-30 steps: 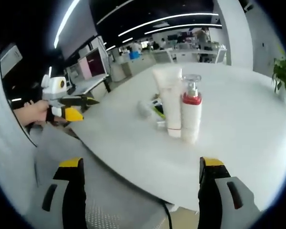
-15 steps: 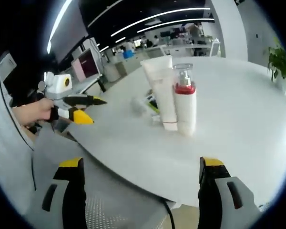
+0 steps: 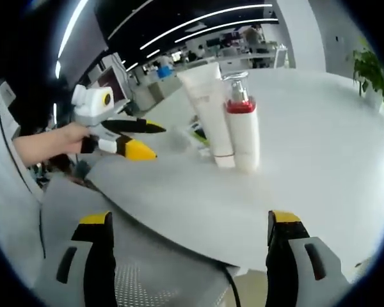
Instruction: Arrange the skincare products in the storage area until every visible bottle or jar stands upright without overlapping.
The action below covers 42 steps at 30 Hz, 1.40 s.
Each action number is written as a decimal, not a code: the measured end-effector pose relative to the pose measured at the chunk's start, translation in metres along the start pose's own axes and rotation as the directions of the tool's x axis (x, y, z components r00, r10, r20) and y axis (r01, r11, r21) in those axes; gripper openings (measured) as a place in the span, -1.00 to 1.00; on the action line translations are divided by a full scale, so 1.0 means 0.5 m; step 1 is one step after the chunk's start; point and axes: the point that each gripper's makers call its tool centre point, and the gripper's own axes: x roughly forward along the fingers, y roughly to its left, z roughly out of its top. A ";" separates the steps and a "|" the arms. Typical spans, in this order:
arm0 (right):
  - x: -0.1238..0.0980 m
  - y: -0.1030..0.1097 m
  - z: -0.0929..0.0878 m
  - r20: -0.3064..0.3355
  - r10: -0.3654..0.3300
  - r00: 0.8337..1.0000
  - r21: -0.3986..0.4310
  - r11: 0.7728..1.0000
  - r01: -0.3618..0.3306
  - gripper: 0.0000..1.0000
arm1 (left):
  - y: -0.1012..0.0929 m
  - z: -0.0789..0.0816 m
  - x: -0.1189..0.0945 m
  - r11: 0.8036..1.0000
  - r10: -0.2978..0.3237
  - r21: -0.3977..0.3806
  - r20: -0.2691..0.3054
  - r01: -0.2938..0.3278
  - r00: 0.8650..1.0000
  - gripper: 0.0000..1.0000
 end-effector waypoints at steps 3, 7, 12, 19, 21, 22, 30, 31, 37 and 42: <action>0.001 0.006 0.003 0.000 0.002 1.000 0.000 1.000 -0.002 0.99 | -0.002 0.004 0.015 1.000 -0.003 0.013 -0.016 0.004 1.000 0.11; 0.000 0.005 0.002 0.001 0.002 1.000 0.010 1.000 -0.002 0.99 | 0.001 0.006 0.038 0.999 -0.019 0.046 -0.030 0.020 0.999 0.08; -0.003 -0.005 -0.007 -0.007 -0.006 1.000 0.025 1.000 0.007 0.99 | 0.005 -0.001 0.067 0.996 -0.019 0.082 -0.067 0.025 0.998 -0.04; -0.001 -0.018 -0.007 0.000 -0.021 1.000 0.050 0.999 0.021 0.99 | 0.037 -0.013 0.112 0.988 0.014 0.156 -0.113 0.004 0.994 -0.27; 0.000 -0.018 -0.007 0.000 -0.021 1.000 0.054 0.998 0.021 0.99 | 0.030 -0.009 0.119 0.987 0.016 0.160 -0.118 0.003 0.993 -0.27; 0.000 -0.018 -0.007 -0.001 -0.022 1.000 0.054 0.998 0.022 0.99 | 0.029 -0.008 0.122 0.987 0.017 0.161 -0.123 0.003 0.992 -0.28; 0.002 -0.023 -0.008 -0.010 -0.025 1.000 0.065 0.998 0.026 0.99 | 0.036 -0.021 0.145 0.989 0.007 0.144 -0.150 0.015 0.989 -0.36; 0.003 -0.023 -0.009 -0.011 -0.024 1.000 0.066 0.998 0.025 0.99 | 0.034 -0.021 0.148 0.989 0.006 0.145 -0.149 0.016 0.989 -0.37; 0.005 -0.019 -0.011 -0.014 -0.019 1.000 0.073 0.997 0.019 0.99 | 0.042 -0.035 0.167 0.986 0.020 0.164 -0.167 0.008 0.986 -0.47; 0.003 -0.024 -0.012 -0.014 -0.023 1.000 0.076 0.997 0.024 0.99 | 0.051 -0.040 0.175 0.985 0.025 0.174 -0.171 0.006 0.985 -0.62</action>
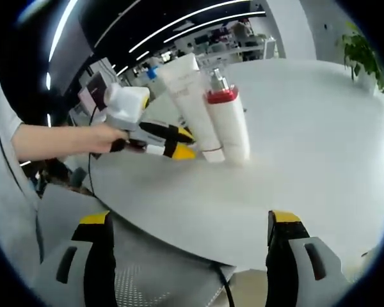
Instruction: Arrange the skincare products in the storage area until every visible bottle or jar stands upright without overlapping.
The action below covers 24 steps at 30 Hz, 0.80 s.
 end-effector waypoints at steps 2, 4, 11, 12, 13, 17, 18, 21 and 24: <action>-0.001 -0.003 -0.001 0.000 -0.003 1.000 0.002 1.000 0.003 0.99 | 0.004 -0.002 0.003 1.000 0.010 0.010 -0.005 -0.010 1.000 -0.56; -0.001 -0.004 -0.003 -0.003 -0.005 1.000 0.002 1.000 0.005 0.99 | 0.007 -0.001 0.004 1.000 0.019 0.013 -0.005 -0.019 1.000 -0.56; -0.001 -0.003 -0.005 -0.007 -0.002 1.000 0.001 1.000 0.002 0.99 | 0.017 0.009 0.002 0.999 0.035 0.019 0.014 -0.036 0.999 -0.56; -0.001 -0.003 -0.004 -0.005 -0.002 1.000 0.002 1.000 0.002 0.99 | 0.018 0.014 -0.002 0.999 0.039 0.012 0.019 -0.039 0.999 -0.56; 0.000 -0.003 -0.004 -0.005 -0.003 1.000 0.001 1.000 0.003 0.99 | 0.021 0.017 -0.004 0.999 0.041 0.004 0.025 -0.041 0.999 -0.56; -0.001 -0.002 -0.002 -0.004 -0.001 1.000 -0.004 1.000 0.001 0.99 | 0.030 0.035 -0.024 0.999 0.053 -0.010 0.044 -0.052 0.998 -0.57; -0.001 -0.001 -0.001 -0.003 0.000 1.000 -0.005 1.000 0.000 0.99 | 0.037 0.033 -0.032 0.998 0.060 -0.011 0.047 -0.060 0.997 -0.57; -0.001 0.000 0.004 0.003 0.001 1.000 -0.014 1.000 -0.001 0.99 | 0.052 0.032 -0.049 0.997 0.077 -0.020 0.054 -0.076 0.996 -0.57; 0.000 0.002 0.010 0.010 0.005 1.000 -0.025 1.000 -0.005 0.99 | 0.059 0.036 -0.066 0.995 0.098 -0.026 0.061 -0.096 0.993 -0.57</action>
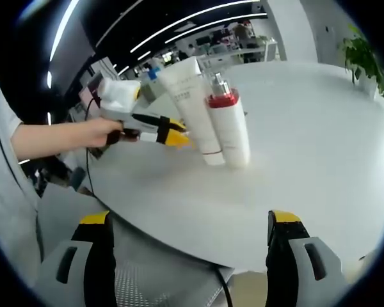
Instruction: Arrange the skincare products in the storage area until every visible bottle or jar stands upright without overlapping.
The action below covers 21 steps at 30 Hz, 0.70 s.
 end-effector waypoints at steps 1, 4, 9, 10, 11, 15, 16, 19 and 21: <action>0.000 0.004 0.005 0.002 0.003 1.000 -0.007 1.000 -0.003 0.99 | 0.004 0.000 -0.005 1.000 0.004 0.001 0.001 -0.004 1.000 -0.57; 0.000 0.013 0.013 0.009 0.011 1.000 -0.018 1.000 -0.011 0.99 | 0.016 -0.002 -0.021 1.000 0.016 0.002 -0.006 -0.016 1.000 -0.57; 0.002 0.020 0.020 0.022 0.021 1.000 -0.036 0.999 -0.020 0.99 | 0.019 -0.013 -0.069 0.999 0.035 0.010 -0.041 -0.034 0.999 -0.57; 0.003 0.022 0.020 0.022 0.023 0.999 -0.038 0.999 -0.022 0.99 | 0.025 -0.017 -0.074 0.999 0.039 0.007 -0.041 -0.038 0.998 -0.57; 0.004 0.022 0.021 0.022 0.025 0.999 -0.042 0.999 -0.024 0.99 | 0.026 -0.020 -0.083 0.999 0.041 0.001 -0.043 -0.041 0.998 -0.57; 0.005 0.030 0.026 0.027 0.033 0.999 -0.053 0.998 -0.031 0.99 | 0.025 -0.021 -0.107 0.999 0.050 -0.009 -0.042 -0.050 0.998 -0.57; 0.005 0.030 0.026 0.028 0.035 0.999 -0.058 0.998 -0.033 0.99 | 0.027 -0.023 -0.111 0.999 0.053 -0.008 -0.042 -0.053 0.998 -0.57; 0.005 0.035 0.029 0.032 0.041 0.999 -0.070 0.997 -0.039 0.99 | 0.017 -0.020 -0.127 0.998 0.055 -0.004 -0.049 -0.055 0.997 -0.57; 0.006 0.037 0.031 0.035 0.045 0.998 -0.079 0.996 -0.042 0.98 | 0.007 -0.021 -0.139 0.999 0.040 -0.029 -0.054 -0.041 0.998 -0.57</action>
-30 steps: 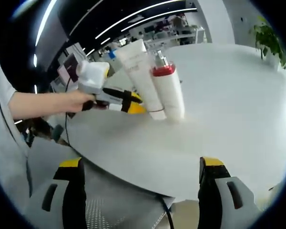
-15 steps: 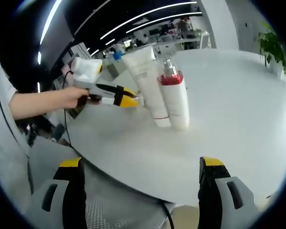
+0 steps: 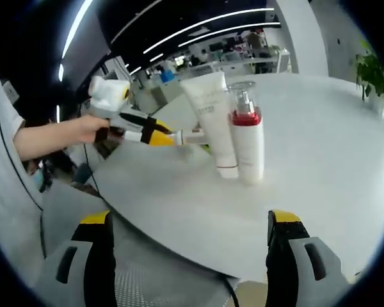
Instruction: Arrange the skincare products in the storage area until every visible bottle or jar stands upright without overlapping.
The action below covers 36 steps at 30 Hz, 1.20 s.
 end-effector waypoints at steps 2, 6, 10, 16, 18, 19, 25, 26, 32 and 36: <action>-0.001 0.006 0.001 0.002 0.005 1.000 -0.012 1.000 -0.005 0.92 | -0.008 -0.001 -0.013 1.000 -0.006 -0.015 -0.004 0.006 1.000 -0.56; 0.001 0.023 0.006 0.011 0.029 1.000 -0.034 0.999 -0.028 0.90 | -0.025 -0.015 -0.031 0.999 -0.026 0.026 -0.032 0.026 0.999 -0.57; 0.004 0.039 0.014 0.016 0.067 0.998 -0.074 0.995 -0.066 0.82 | -0.051 -0.024 -0.065 0.995 -0.072 0.064 -0.056 0.076 0.996 -0.57; 0.009 0.061 0.038 0.025 0.110 0.994 -0.127 0.986 -0.106 0.72 | -0.093 -0.038 -0.123 0.983 -0.160 0.075 -0.095 0.168 0.982 -0.57; 0.010 0.069 0.044 0.025 0.125 0.992 -0.143 0.982 -0.120 0.67 | -0.106 -0.039 -0.136 0.979 -0.181 0.078 -0.102 0.189 0.978 -0.57; 0.010 0.074 0.046 0.027 0.133 0.991 -0.153 0.980 -0.127 0.65 | -0.111 -0.039 -0.142 0.976 -0.189 0.085 -0.105 0.198 0.976 -0.57; 0.015 0.107 0.050 0.008 0.194 0.981 -0.200 0.962 -0.188 0.55 | -0.164 -0.040 -0.178 0.950 -0.268 0.126 -0.138 0.286 0.953 -0.57; 0.017 0.109 0.048 0.001 0.207 0.978 -0.205 0.958 -0.203 0.53 | -0.173 -0.041 -0.182 0.945 -0.285 0.123 -0.145 0.303 0.947 -0.57; 0.022 0.154 0.046 -0.087 0.325 0.942 -0.315 0.888 -0.336 0.25 | -0.228 -0.056 -0.218 0.900 -0.360 0.177 -0.214 0.398 0.908 -0.57; 0.024 0.188 0.054 -0.134 0.389 0.911 -0.379 0.829 -0.410 0.13 | -0.246 -0.054 -0.236 0.884 -0.382 0.194 -0.228 0.426 0.896 -0.57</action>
